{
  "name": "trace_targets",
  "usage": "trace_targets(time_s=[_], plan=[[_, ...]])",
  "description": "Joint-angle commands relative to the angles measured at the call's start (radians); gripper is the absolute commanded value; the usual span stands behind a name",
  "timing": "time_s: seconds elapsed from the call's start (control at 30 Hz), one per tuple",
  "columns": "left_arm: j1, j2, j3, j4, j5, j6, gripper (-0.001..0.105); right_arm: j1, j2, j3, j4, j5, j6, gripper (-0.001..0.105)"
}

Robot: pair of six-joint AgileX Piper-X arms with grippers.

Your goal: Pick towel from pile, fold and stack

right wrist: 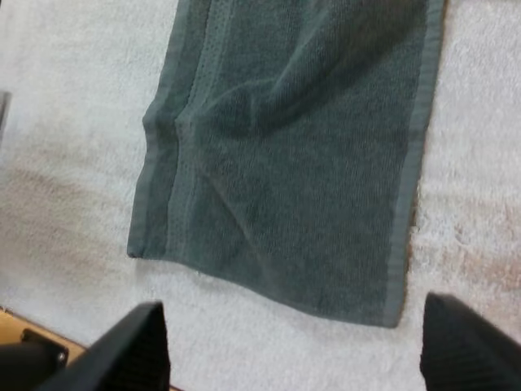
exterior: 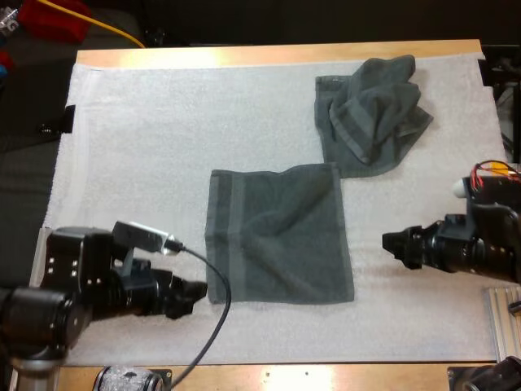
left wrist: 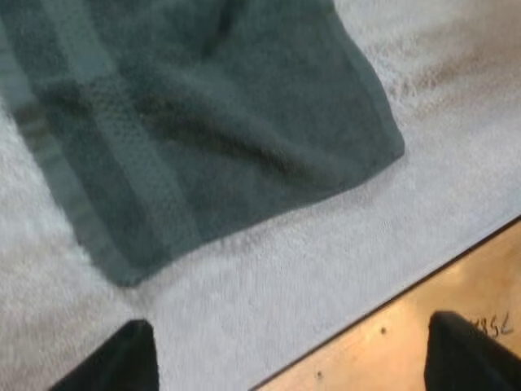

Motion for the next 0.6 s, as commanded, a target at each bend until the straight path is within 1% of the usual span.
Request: trace_targets(time_s=[0.0, 0.13, 0.27, 0.33, 0.4, 0.47, 0.57], plan=[[0.001, -0.018, 0.011, 0.016, -0.001, -0.008, 0.065, 0.0, -0.022, 0.017, 0.016, 0.003, -0.012, 0.063], [0.001, -0.052, 0.047, 0.032, -0.001, -0.008, 0.065, 0.0, -0.076, 0.112, 0.013, 0.003, -0.008, 0.063], [0.001, -0.073, 0.104, 0.035, -0.002, -0.008, 0.065, 0.0, -0.116, 0.231, 0.003, 0.003, 0.004, 0.063], [0.001, -0.072, 0.13, 0.034, -0.016, -0.008, 0.065, 0.0, -0.12, 0.283, -0.012, 0.003, 0.005, 0.063], [0.001, -0.072, 0.166, 0.017, -0.052, -0.008, 0.065, 0.0, -0.119, 0.34, -0.051, 0.002, 0.018, 0.063], [0.001, -0.072, 0.196, -0.013, -0.062, -0.015, 0.065, 0.0, -0.11, 0.384, -0.107, 0.001, 0.024, 0.063], [0.001, -0.072, 0.239, -0.078, -0.062, -0.046, 0.065, 0.0, -0.09, 0.441, -0.197, -0.013, 0.075, 0.063]])
